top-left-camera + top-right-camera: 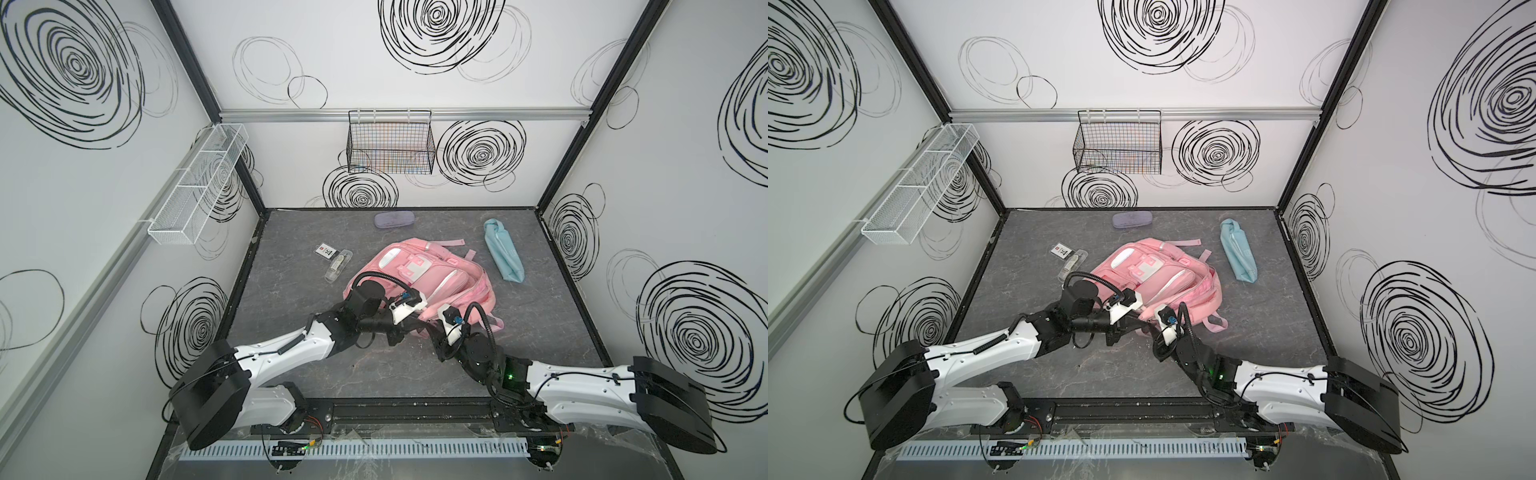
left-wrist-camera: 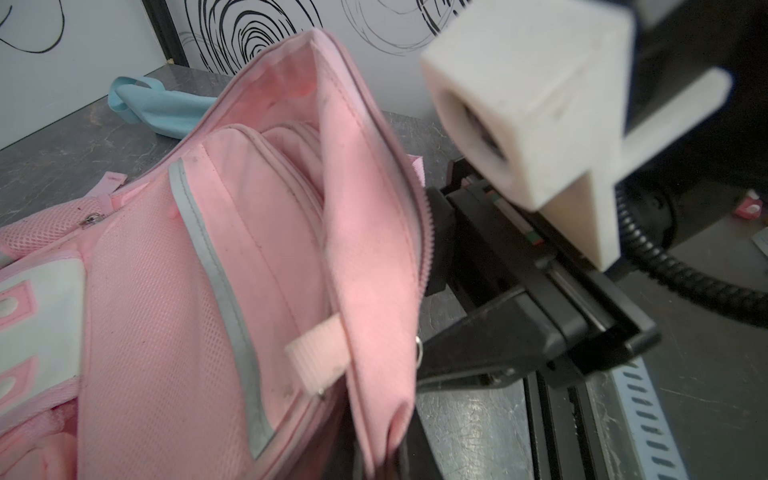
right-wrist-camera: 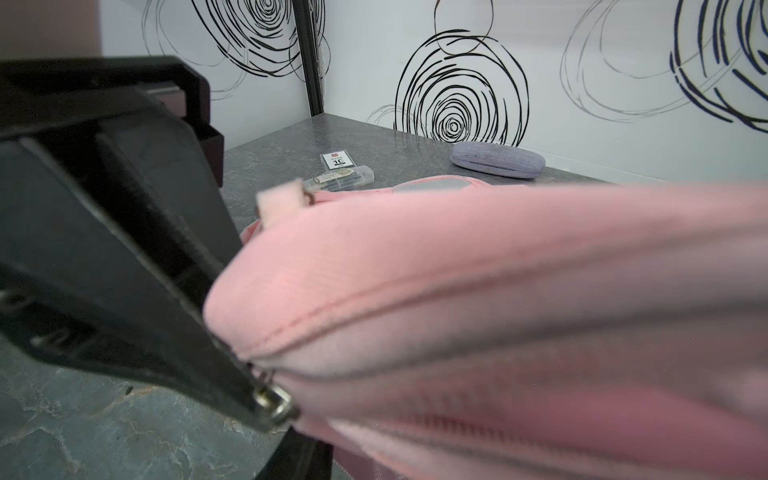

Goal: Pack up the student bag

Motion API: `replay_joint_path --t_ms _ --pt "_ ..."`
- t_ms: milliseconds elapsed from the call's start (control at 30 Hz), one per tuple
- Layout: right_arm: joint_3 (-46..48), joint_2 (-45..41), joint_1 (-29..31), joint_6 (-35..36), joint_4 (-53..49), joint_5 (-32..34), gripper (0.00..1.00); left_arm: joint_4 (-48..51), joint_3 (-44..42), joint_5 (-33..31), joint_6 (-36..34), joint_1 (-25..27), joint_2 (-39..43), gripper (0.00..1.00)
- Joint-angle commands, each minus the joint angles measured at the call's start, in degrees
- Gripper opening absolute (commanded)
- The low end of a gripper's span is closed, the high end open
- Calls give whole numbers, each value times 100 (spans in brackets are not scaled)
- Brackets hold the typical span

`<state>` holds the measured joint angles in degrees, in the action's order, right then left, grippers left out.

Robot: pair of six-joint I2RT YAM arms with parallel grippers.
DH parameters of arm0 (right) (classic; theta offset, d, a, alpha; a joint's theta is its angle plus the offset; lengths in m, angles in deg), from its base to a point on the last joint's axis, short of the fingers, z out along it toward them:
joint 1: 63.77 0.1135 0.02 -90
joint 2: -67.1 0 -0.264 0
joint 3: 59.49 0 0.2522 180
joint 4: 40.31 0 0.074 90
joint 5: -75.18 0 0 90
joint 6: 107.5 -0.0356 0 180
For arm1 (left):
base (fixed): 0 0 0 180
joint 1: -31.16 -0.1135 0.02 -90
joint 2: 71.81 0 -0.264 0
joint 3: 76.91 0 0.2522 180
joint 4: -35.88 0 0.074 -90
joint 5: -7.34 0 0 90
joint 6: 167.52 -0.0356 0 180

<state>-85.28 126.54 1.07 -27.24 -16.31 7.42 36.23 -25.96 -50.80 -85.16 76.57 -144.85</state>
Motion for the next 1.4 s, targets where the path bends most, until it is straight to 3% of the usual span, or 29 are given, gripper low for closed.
replay_joint_path --t_ms 0,100,233,367,567,933,1167,1267,1367 --pt "-173 24 -129 88 -198 882 30 -291 275 1355 68 403 180 0" --pt "-173 -228 0 122 -417 700 22 -103 319 1025 -56 396 160 0" --pt "-48 -710 82 126 -722 37 20 -61 359 799 -91 348 148 0" --pt "55 -1076 79 141 -927 -599 30 -70 368 791 -71 312 135 0" --pt "235 -1473 55 96 -836 -988 40 -84 359 812 -64 311 147 0" --pt "221 -1482 -69 116 -660 -1777 20 -136 336 807 -16 313 151 0" --pt "148 -1494 -72 105 -739 -1901 19 -42 359 743 -82 311 128 0" --pt "119 -1563 -68 115 -843 -1874 13 -1 359 705 -119 318 140 0" --pt "69 -1716 -71 51 -1081 -1812 0 129 368 515 -240 312 191 0"
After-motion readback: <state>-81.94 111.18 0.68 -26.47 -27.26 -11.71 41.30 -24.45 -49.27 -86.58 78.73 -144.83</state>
